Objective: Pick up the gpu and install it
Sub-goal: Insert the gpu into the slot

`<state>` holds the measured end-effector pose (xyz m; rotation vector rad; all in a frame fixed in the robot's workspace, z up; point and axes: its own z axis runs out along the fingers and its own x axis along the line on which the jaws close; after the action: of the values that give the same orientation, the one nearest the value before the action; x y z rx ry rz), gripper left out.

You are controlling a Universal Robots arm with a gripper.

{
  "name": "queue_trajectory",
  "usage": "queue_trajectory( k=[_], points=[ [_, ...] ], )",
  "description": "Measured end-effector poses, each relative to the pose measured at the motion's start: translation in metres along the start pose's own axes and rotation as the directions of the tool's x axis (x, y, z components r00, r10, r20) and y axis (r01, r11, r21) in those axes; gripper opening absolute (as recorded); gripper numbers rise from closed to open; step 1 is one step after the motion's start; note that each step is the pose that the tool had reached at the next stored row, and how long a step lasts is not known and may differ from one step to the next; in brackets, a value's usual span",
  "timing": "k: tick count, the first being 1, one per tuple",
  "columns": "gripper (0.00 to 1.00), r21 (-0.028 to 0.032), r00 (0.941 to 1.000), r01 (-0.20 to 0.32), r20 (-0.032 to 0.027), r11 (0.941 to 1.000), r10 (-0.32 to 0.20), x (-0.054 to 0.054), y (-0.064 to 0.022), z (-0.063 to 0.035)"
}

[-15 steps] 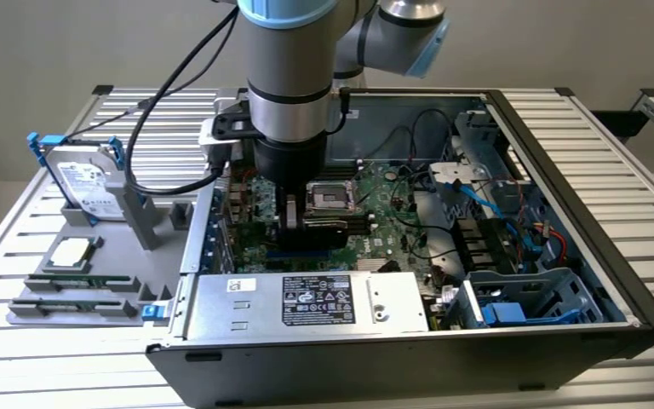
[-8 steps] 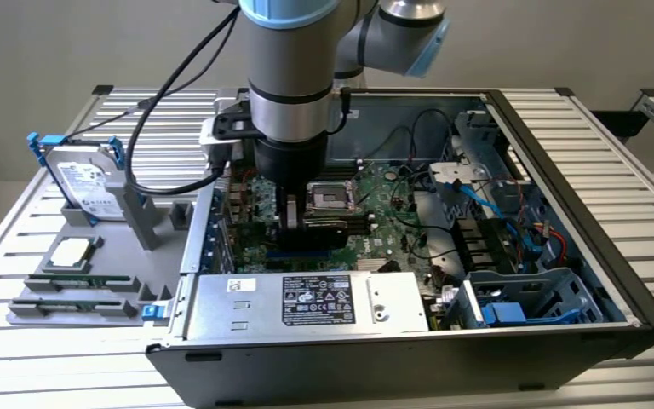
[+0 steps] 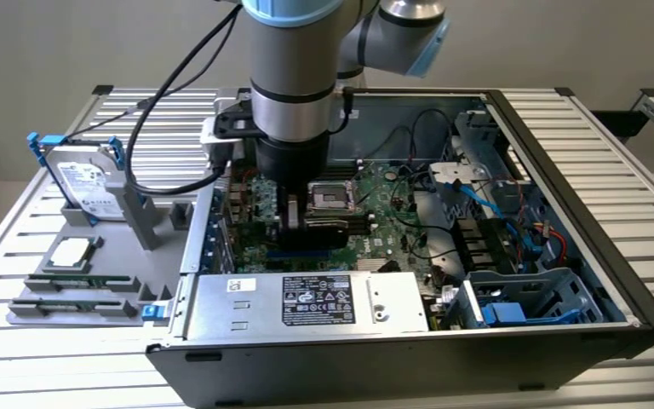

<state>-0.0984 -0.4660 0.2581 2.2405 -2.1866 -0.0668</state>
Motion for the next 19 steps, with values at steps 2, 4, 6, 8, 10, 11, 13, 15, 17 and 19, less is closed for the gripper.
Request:
queue_trajectory(
  k=[2, 4, 6, 8, 10, 11, 13, 15, 17, 19],
  points=[
    [0.27, -0.001, 1.0, 0.0, 0.0004, 1.0, 0.0, 0.001, -0.0009, 0.0],
    [0.27, -0.0021, 1.0, 0.0, 0.0004, 1.0, 0.0, 0.002, -0.0022, -0.0001],
    [0.27, -0.0032, 1.0, 0.0, 0.0004, 1.0, 0.0, 0.004, -0.0037, -0.0002],
    [0.27, -0.0043, 1.0, 0.0, 0.0005, 1.0, 0.0, 0.004, -0.005, -0.0003],
    [0.27, -0.0055, 1.0, 0.0, 0.0006, 1.0, 0.0, 0.005, -0.0062, -0.0002],
    [0.27, -0.0063, 1.0, 0.0, 0.0002, 1.0, 0.0, 0.005, -0.0069, -0.0004],
    [0.27, -0.0076, 1.0, 0.0, 0.0006, 1.0, 0.0, 0.005, -0.0077, -0.0004],
    [0.27, -0.0089, 1.0, 0.0, 0.0006, 1.0, 0.0, 0.006, -0.0084, -0.0004],
    [0.27, -0.0103, 1.0, 0.0, 0.0006, 0.9999, 0.0, 0.006, -0.0094, -0.0004],
    [0.27, -0.0128, 1.0, 0.0, 0.0008, 0.9999, 0.0, 0.006, -0.0112, -0.0005]
  ],
)
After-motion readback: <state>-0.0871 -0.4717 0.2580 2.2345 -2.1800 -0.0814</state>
